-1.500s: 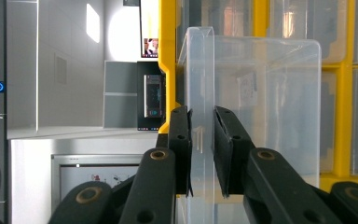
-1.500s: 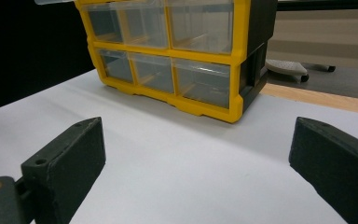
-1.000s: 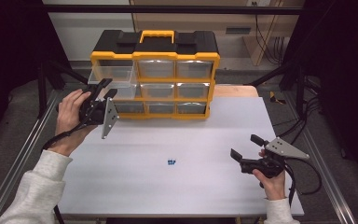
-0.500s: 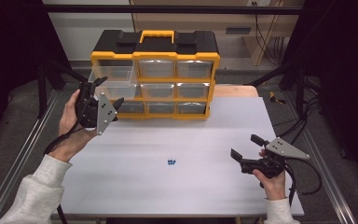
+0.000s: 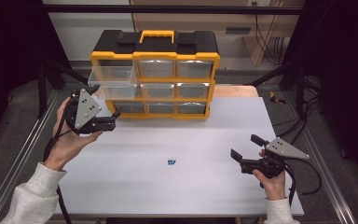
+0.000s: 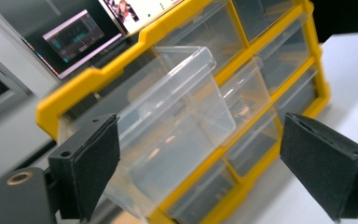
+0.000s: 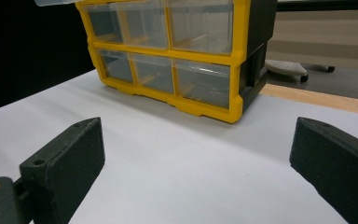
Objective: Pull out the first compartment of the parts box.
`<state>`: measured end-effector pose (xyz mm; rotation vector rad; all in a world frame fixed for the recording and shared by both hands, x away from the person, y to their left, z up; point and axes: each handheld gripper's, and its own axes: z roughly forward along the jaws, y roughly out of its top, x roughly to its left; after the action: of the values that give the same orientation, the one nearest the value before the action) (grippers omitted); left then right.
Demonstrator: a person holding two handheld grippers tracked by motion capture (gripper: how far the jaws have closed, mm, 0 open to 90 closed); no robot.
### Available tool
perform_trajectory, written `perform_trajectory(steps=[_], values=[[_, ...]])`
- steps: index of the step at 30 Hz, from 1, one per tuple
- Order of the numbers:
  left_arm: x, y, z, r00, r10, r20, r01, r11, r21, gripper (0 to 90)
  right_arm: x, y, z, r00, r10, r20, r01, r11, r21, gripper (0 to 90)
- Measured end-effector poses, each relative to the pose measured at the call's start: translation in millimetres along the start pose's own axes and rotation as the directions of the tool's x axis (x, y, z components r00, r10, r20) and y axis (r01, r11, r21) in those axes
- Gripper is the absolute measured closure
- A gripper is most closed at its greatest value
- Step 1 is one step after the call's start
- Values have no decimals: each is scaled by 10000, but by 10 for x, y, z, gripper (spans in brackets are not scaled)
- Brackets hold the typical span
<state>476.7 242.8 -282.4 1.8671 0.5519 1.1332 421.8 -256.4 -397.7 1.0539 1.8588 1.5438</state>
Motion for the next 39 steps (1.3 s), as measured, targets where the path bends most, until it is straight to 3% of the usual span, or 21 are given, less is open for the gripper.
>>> perform_trajectory(steps=[1,2,4,7,8,9,10,11,12,15,16,17,20,23,25,30,32,35,37,38,39], values=[[7,-15,-13,9995,-306,96,306,9995,-19,105,1,-1,1,10000,3,0,-3,10000,10,34],[7,-15,-13,9995,-306,96,306,9995,-19,104,1,-1,1,10000,3,0,-3,10000,10,34],[16,-62,-53,9950,-947,310,951,9954,-117,97,0,-3,0,10000,-17,-5,17,10000,38,34],[13,-92,-78,9928,-1158,312,1163,9931,-129,97,0,-4,1,10000,-17,-11,17,10000,44,34],[10,-117,-90,9872,-1517,490,1525,9882,-138,88,0,-5,5,10000,-15,-34,16,10000,15,34],[10,-117,-90,9872,-1517,490,1525,9882,-138,88,0,-5,5,10000,-15,-34,16,10000,15,34],[-4,-151,-103,9825,-1771,579,1782,9839,-150,87,2,-6,5,10000,-6,-45,7,10000,41,33],[-4,-151,-103,9825,-1771,579,1782,9839,-150,82,1,-6,5,10000,-1,-47,1,10000,40,33],[-13,-184,-117,9768,-2022,704,2035,9790,-126,77,1,-7,4,10000,4,-40,-4,10000,39,33],[-26,-217,-128,9718,-2228,774,2248,9743,-173,76,1,-8,4,10000,23,-11,-23,10000,25,33],[-33,-266,-150,9650,-2451,929,2476,9687,-156,69,-1,-9,3,10000,3,-17,-3,10000,24,33],[-33,-266,-150,9650,-2451,929,2476,9687,-156,69,-1,-9,3,10000,3,-17,-3,10000,24,33],[-43,-353,-168,9562,-2723,1075,2739,9618,-1,62,0,-10,7,10000,-19,-28,19,10000,57,32],[-60,-396,-177,9543,-2784,1090,2798,9601,21,61,5,-11,10,10000,9,-20,-9,10000,55,32],[-78,-443,-184,9462,-2959,1310,2977,9546,56,58,3,-13,13,10000,-11,-12,11,10000,63,32],[-129,-545,-198,9391,-3099,1486,3098,9505,246,55,1,-15,11,10000,2,-10,-2,10000,79,31],[-173,-608,-200,9297,-3251,1733,3248,9453,308,55,5,-19,13,10000,-26,-40,26,10000,78,31],[-220,-681,-205,9242,-3357,1822,3347,9416,372,55,7,-19,12,10000,-25,-54,25,10000,54,31],[-245,-726,-199,9245,-3324,1867,3315,9427,365,55,5,-21,13,10000,-52,-43,52,10000,46,31],[-269,-747,-201,9185,-3461,1914,3437,9379,466,55,6,-23,14,10000,-19,-22,19,10000,65,31],[-269,-747,-201,9185,-3461,1914,3437,9379,466,55,9,-23,15,10000,40,-31,-40,9999,93,31]])
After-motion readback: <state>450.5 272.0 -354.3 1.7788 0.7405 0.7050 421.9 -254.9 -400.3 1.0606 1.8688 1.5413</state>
